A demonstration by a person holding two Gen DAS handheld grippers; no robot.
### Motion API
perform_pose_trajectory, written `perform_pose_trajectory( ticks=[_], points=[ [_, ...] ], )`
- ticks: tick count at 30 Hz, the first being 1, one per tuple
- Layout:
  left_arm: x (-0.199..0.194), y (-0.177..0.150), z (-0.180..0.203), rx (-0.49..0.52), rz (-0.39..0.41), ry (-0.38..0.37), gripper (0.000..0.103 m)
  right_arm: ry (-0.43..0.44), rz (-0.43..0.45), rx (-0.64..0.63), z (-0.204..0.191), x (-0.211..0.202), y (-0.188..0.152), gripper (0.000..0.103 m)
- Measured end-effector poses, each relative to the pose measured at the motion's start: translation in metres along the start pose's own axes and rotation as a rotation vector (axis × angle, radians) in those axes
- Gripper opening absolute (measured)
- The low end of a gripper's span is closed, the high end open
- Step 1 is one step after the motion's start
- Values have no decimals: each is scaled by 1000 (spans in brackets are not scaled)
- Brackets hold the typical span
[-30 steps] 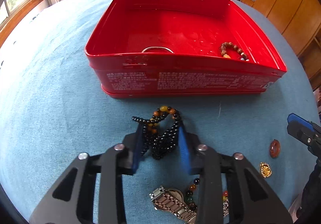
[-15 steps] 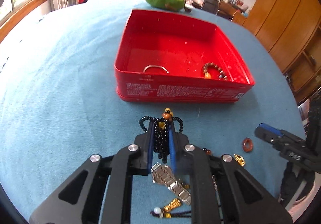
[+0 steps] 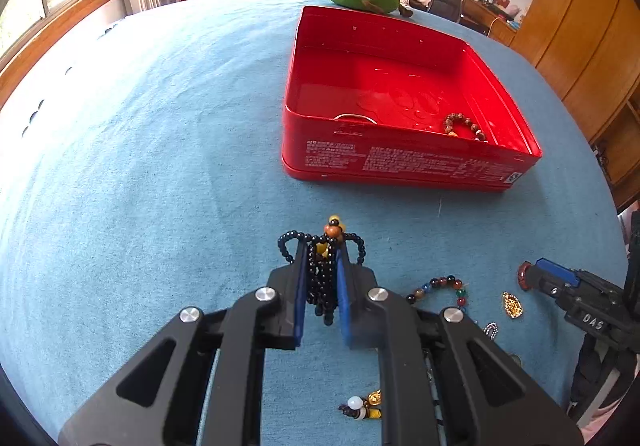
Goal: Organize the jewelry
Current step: 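Grasp the brown wooden ring with the right tool, then carry the necklace and ring into the red tin and open both tools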
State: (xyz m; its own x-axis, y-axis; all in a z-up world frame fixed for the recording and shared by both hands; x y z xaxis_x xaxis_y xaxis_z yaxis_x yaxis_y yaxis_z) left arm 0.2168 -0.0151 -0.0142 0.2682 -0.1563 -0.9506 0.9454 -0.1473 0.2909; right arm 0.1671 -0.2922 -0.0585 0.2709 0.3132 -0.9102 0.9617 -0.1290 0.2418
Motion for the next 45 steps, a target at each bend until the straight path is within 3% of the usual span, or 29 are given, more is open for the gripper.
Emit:
perform_pose_trajectory(
  ticks=[9, 11, 26, 37, 41, 45],
  points=[
    [4, 0, -4, -7, -13, -12, 12, -139, 20, -56, -17, 7, -10, 41],
    [4, 1, -5, -8, -11, -11, 12, -162, 27, -58, -18, 7, -11, 30],
    [4, 0, -6, -14, -3, 3, 12, -59, 72, -59, -25, -18, -6, 30],
    [-23, 10, 7, 10, 53, 8, 12, -51, 126, -148, -60, -54, 43, 30],
    [-35, 37, 21, 28, 82, 30, 12, -44, 146, -157, -70, -65, 77, 30],
    [-39, 75, 32, 21, 117, 3, 12, -28, 151, -141, -75, -57, 116, 30]
  ],
)
Point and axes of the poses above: each gripper's, at about its wrist camera, not at the fingertips, and x roughly the way its jaws point, z to its right, y to its top, the point moved 2 cm from there along x, roughly the way its jaws point, and after that the axes turned 14 degrees about -z, right-handed, at the moved point
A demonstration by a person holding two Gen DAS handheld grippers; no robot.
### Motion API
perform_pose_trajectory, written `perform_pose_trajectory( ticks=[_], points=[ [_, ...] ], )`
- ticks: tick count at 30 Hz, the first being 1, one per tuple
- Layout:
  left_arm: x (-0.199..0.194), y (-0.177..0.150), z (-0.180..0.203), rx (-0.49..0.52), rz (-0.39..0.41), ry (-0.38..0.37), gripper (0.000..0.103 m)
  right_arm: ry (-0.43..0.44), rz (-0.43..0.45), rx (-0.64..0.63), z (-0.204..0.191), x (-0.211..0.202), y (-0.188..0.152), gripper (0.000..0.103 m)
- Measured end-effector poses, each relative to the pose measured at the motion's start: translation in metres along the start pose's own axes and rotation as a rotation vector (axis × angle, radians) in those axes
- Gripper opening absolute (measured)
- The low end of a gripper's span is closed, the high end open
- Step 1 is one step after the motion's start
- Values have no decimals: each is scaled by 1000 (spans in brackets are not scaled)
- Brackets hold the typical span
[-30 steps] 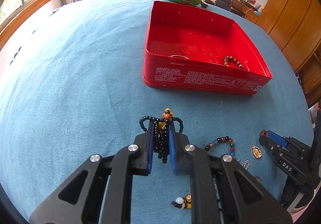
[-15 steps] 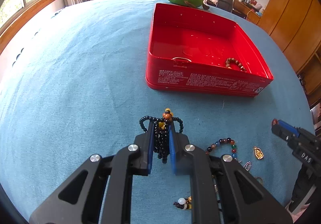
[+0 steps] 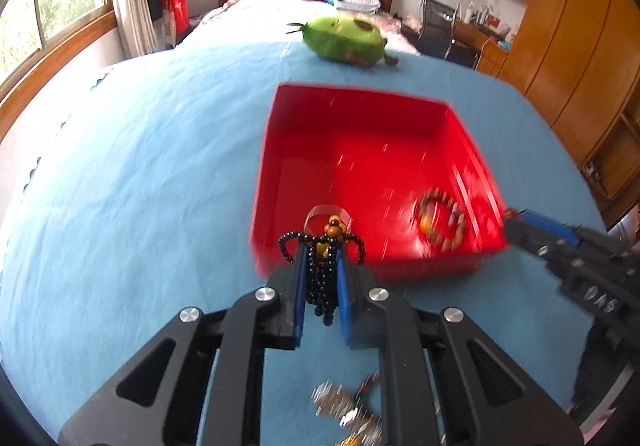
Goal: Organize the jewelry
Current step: 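Carry the necklace and ring into the red tin and open both tools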
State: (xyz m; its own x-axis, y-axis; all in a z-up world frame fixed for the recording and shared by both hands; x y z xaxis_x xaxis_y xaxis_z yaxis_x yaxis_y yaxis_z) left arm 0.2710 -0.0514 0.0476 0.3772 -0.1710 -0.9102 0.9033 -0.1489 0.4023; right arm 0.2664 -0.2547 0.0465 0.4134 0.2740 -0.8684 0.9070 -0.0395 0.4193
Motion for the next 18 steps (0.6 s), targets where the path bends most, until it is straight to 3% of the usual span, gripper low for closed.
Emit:
perform_pose_trajectory(
  ticks=[8, 18],
  points=[
    [41, 61, 17, -16, 22, -46, 12, 16, -27, 43, 12, 46, 46, 30],
    [102, 100, 17, -15, -117, -20, 12, -57, -111, 65, 30, 100, 80, 30]
  ],
)
Point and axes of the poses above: each gripper's, at about its wrist camera, not at the fingertips, and x roughly the way its jaws point, z to its right, y to its top, the point moved 2 cm from there along x, roughly the way its jaws point, and after that the axes turned 14 degrees about -z, right-handed, at the moved point
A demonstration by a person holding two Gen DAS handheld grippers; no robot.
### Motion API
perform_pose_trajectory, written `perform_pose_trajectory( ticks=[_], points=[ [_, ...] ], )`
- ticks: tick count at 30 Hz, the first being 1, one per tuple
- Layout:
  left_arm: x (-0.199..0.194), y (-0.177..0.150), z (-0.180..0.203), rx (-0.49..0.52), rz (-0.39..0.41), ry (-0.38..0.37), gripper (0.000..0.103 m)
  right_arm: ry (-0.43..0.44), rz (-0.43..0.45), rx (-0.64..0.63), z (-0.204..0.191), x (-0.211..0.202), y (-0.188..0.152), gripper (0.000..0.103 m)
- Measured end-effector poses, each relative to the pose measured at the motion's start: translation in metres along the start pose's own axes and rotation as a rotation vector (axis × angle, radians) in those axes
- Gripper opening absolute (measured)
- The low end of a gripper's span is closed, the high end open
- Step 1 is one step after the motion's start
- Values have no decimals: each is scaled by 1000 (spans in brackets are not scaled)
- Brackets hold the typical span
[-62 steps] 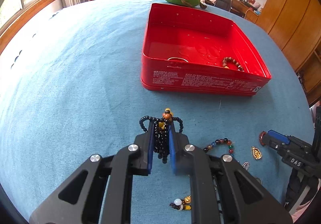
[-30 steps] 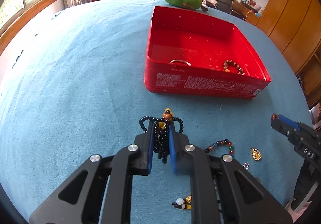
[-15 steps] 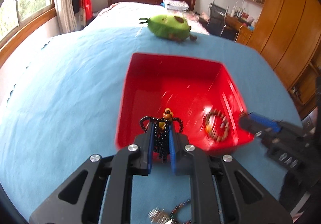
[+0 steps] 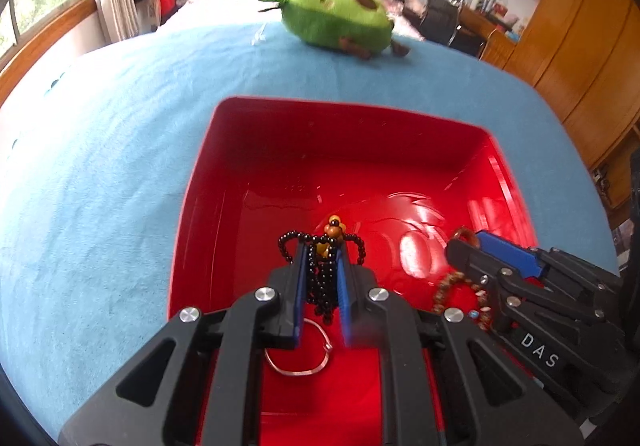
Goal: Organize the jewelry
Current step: 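Carry the necklace and ring into the red tin and open both tools, then withdraw both tools from the tin back toward the remaining jewelry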
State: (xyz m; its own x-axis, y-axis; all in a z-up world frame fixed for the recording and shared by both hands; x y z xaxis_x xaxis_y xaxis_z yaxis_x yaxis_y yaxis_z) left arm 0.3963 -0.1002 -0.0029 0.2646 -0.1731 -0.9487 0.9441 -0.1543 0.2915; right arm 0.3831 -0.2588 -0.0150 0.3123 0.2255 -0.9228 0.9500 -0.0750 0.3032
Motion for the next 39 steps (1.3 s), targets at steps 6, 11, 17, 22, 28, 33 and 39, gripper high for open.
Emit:
perform_pose_trajectory(
  ticks=[6, 11, 17, 22, 28, 33, 39],
  points=[
    [23, 11, -6, -24, -64, -1, 19, -33, -23, -7, -1, 16, 11, 31],
    [17, 10, -11, -36, -53, -20, 42, -12, 15, -5, 0, 5, 7, 37],
    [-14, -3, -14, -46, 36, -2, 55, 23, 80, 17, 5, -22, -2, 54],
    [-37, -11, -9, -47, 89, 1, 73, -4, 151, 23, 6, -44, -7, 68],
    [-63, -26, -6, -40, 149, 21, 89, 3, 147, 61, 14, -61, -21, 84],
    [-77, -50, -11, -32, 181, 65, 91, -53, 187, 61, 19, -78, -41, 99],
    [-85, -91, -28, -46, 166, 112, 94, -44, 145, 45, 23, -83, -74, 99]
  ],
)
Point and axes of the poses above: each gripper's, at about its wrist camera, not at the fingertips, and x roughly the way its jaws point, z to its right, y to its top, the point moved 2 cm from there along x, roughly the way its jaws point, and after that the axes turned 14 degrees about -z, right-handed, at the moved point
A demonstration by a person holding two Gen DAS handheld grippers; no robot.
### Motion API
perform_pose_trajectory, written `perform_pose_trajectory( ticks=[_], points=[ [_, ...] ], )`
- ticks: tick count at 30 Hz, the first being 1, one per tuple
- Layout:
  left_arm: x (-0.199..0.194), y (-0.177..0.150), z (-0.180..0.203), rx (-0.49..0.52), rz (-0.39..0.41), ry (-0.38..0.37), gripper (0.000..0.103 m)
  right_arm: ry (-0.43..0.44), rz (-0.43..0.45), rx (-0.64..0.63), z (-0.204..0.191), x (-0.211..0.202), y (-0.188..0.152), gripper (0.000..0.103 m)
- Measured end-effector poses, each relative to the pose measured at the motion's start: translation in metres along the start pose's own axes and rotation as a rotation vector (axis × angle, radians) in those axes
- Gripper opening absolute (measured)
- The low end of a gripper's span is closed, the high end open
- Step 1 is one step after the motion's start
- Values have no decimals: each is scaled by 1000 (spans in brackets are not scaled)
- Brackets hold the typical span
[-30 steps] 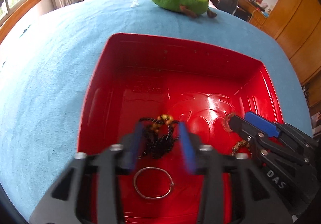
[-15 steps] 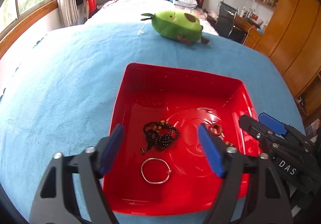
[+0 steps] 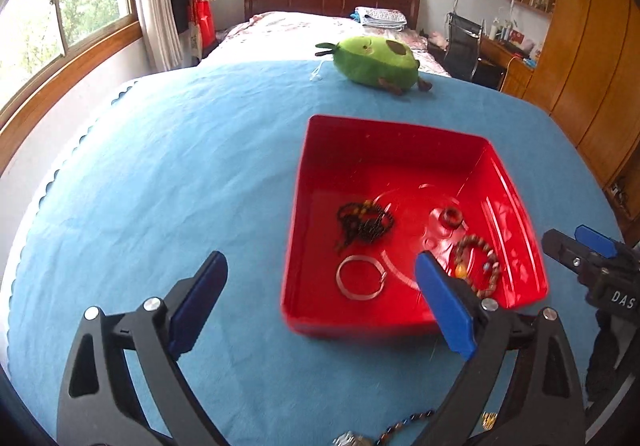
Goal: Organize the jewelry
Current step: 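Withdraw both tools from the tin back toward the remaining jewelry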
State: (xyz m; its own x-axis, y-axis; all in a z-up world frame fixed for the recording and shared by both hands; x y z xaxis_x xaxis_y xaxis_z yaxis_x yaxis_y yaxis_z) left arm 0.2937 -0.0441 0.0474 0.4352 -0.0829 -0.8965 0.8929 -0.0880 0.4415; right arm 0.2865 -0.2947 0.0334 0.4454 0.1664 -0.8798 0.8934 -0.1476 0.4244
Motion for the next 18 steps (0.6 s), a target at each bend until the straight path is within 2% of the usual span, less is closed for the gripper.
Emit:
perform_pose_trajectory(
  ticks=[4, 6, 10, 13, 18],
  points=[
    [-8, -35, -11, 16, -24, 15, 95, 11, -109, 14, 5, 4, -29, 99],
    [-10, -55, -16, 18, -50, 9, 96, 28, -135, 19, 8, 5, -48, 99],
    [-10, -94, -23, 23, -111, -21, 96, 67, -133, -14, 10, -3, -88, 99],
    [-9, -121, -23, 43, -151, -29, 96, 39, -119, -46, 9, -11, -115, 99],
    [-6, -160, -21, 62, -227, -46, 96, 68, -181, -51, 11, -14, -153, 99]
  ],
)
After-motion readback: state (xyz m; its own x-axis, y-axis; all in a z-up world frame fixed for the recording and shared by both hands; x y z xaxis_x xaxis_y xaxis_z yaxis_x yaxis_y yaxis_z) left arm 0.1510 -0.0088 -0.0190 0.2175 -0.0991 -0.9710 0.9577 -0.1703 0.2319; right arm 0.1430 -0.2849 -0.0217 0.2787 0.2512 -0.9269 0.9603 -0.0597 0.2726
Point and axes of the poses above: each gripper's, at about its wrist camera, not at the fingertips, and x roughly the way its jaws point, z to its right, y to its top, the point moved 2 cm from there along x, roughly the way its jaws point, and after that the axes turned 14 degrees about -z, right-handed, at the moved point
